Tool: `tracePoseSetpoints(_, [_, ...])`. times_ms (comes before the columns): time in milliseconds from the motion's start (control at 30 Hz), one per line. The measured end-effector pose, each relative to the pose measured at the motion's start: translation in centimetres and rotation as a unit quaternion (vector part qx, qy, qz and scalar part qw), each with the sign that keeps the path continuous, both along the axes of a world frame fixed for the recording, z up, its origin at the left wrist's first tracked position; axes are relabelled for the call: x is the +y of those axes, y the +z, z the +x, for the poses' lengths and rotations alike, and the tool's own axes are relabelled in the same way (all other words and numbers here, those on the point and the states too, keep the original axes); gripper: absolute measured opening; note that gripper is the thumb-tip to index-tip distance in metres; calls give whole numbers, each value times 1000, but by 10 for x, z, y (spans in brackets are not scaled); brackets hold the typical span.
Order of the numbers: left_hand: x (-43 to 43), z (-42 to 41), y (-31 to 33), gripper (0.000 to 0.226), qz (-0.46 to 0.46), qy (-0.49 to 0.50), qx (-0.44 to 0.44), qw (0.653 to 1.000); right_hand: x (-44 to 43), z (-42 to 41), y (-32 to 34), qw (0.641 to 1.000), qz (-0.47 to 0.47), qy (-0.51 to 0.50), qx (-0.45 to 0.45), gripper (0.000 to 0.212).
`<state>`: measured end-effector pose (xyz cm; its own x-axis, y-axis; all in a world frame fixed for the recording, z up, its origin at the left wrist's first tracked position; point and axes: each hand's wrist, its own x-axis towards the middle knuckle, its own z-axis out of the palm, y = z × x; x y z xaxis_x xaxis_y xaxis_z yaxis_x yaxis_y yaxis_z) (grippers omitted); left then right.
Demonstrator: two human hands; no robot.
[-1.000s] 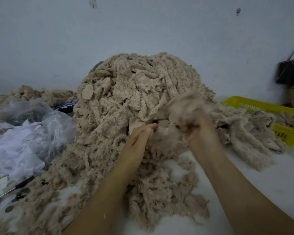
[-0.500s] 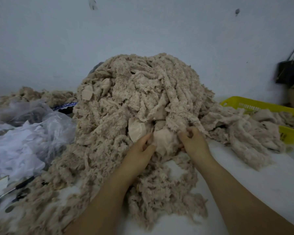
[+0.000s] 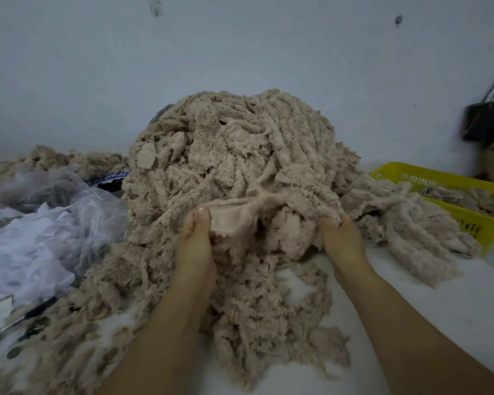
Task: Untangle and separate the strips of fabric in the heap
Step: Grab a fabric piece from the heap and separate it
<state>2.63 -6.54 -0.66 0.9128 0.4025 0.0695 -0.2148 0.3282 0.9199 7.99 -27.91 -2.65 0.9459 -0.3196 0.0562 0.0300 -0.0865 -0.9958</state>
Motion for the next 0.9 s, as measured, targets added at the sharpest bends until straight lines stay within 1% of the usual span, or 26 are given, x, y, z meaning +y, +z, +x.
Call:
tracePoseSetpoints(67, [6, 0, 3, 37, -59, 7, 12, 998, 2, -2, 0, 1000, 7, 2, 1, 44])
tracePoseSetpoints(133, [11, -1, 5, 32, -127, -27, -7, 991, 10, -8, 0, 999, -19, 26, -15, 25])
tracePoseSetpoints(167, [14, -2, 6, 29, -167, -58, -21, 984, 12, -10, -1, 998, -36, 37, -42, 27])
tracePoseSetpoints(200, [16, -2, 6, 29, -198, -94, -31, 975, 14, -12, -1, 995, -56, 35, -72, 33])
tracePoseSetpoints(233, [18, -4, 6, 29, -215, -123, -38, 968, 13, -11, -1, 993, -74, 17, -95, 35])
tracePoseSetpoints(267, [18, -4, 5, 28, -217, -145, -40, 964, 11, -9, 0, 990, -82, -16, -114, 32])
tracePoseSetpoints(333, [12, -5, 5, 26, -187, -174, -18, 967, 1, -4, 2, 987, -83, -69, -118, 22])
tracePoseSetpoints(367, [8, -5, 5, 26, -160, -184, -2, 970, -4, -1, 2, 988, -93, -69, -101, 30])
tracePoseSetpoints(433, [1, -7, 5, 30, -95, -204, 24, 974, -10, 5, -2, 992, -103, -13, -75, 50])
tracePoseSetpoints(500, [-1, -8, 4, 38, -37, -217, 42, 975, -6, 4, -3, 993, -87, 70, -49, 55])
tracePoseSetpoints(533, [-1, -9, 4, 38, 0, -211, 52, 976, -2, 3, -4, 989, -104, 98, -31, 52])
tracePoseSetpoints(600, [-2, -9, 3, 44, 105, -171, 63, 978, 4, 1, -5, 982, -162, 96, -20, 36])
tracePoseSetpoints(667, [-6, -10, 0, 50, 248, -126, 77, 958, 11, -7, -2, 981, -172, 31, -77, 16])
tracePoseSetpoints(700, [-8, -11, -1, 48, 299, -111, 79, 944, 13, -13, 3, 975, -169, -2, -142, 12])
tracePoseSetpoints(733, [-11, -12, -2, 45, 324, -110, 78, 937, 17, -22, 11, 958, -179, -23, -221, 22])
tracePoseSetpoints(767, [-13, -14, -2, 46, 321, -123, 76, 936, 23, -30, 18, 935, -205, -16, -289, 31])
tracePoseSetpoints(800, [-13, -13, -2, 53, 295, -146, 73, 941, 31, -39, 25, 912, -244, 20, -330, 34])
tracePoseSetpoints(833, [-12, -12, -1, 60, 250, -172, 69, 950, 40, -48, 28, 890, -298, 87, -333, 30])
tracePoseSetpoints(900, [-8, -11, 3, 65, 143, -200, 59, 967, 60, -61, 24, 838, -397, 254, -275, 19])
